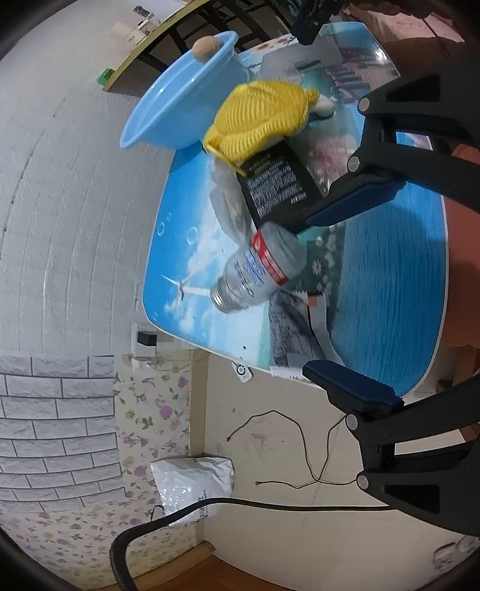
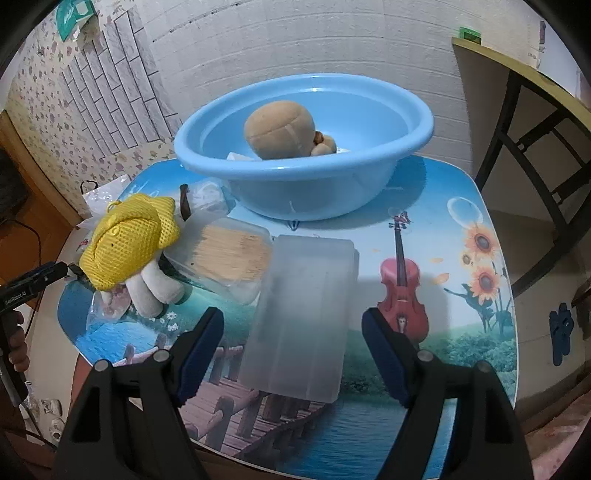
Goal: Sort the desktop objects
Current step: 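Grasp the printed snack wrapper with the left tool while the right tool grasps the clear plastic box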
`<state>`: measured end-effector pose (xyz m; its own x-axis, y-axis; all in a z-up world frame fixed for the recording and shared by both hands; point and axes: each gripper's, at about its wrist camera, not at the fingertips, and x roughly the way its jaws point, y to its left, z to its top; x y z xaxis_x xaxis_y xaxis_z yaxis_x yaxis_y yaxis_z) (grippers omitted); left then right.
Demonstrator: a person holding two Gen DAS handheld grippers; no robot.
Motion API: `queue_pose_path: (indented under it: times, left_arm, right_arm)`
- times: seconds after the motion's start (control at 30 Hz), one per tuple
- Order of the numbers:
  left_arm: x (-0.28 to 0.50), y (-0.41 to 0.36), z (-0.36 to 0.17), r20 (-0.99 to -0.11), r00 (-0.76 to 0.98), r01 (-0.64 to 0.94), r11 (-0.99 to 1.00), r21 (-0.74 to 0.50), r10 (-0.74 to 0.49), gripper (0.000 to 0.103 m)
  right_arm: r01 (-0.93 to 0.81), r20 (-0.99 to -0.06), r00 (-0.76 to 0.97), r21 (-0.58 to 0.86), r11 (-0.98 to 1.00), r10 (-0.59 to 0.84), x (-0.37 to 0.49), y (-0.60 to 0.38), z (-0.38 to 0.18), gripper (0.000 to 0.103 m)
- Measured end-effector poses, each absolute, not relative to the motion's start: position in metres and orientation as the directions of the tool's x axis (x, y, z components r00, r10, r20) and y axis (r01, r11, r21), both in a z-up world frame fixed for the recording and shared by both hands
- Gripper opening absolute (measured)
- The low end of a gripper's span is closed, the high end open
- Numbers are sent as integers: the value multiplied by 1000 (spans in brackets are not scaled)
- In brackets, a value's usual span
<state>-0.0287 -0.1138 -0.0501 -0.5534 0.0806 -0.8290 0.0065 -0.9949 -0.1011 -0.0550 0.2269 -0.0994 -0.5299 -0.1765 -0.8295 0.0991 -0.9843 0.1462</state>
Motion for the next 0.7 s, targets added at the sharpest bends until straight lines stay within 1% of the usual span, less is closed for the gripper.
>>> queue_pose_path:
  times: [0.2, 0.27, 0.33, 0.53, 0.7]
  left_arm:
    - [-35, -128, -69, -845, -529, 35, -994, -108, 73, 75]
    - [-39, -131, -74, -849, -524, 42, -993, -107, 69, 75]
    - [-42, -134, -79, -849, -523, 35, -993, -109, 75, 75]
    - [-49, -132, -88, -841, -535, 0, -996, -91, 77, 74]
    - [-54, -124, -91, -827, -561, -37, -999, -28, 44, 74]
  right_arm:
    - [92, -841, -515, 138, -986, -166, -54, 225, -105, 80]
    - [78, -845, -509, 143, -987, -163, -54, 225, -107, 95]
    - [69, -844, -510, 154, -986, -167, -55, 224, -108, 98]
    - [46, -855, -503, 118, -992, -125, -62, 219, -114, 99]
    - [31, -871, -484, 84, -996, -89, -67, 214, -123, 99]
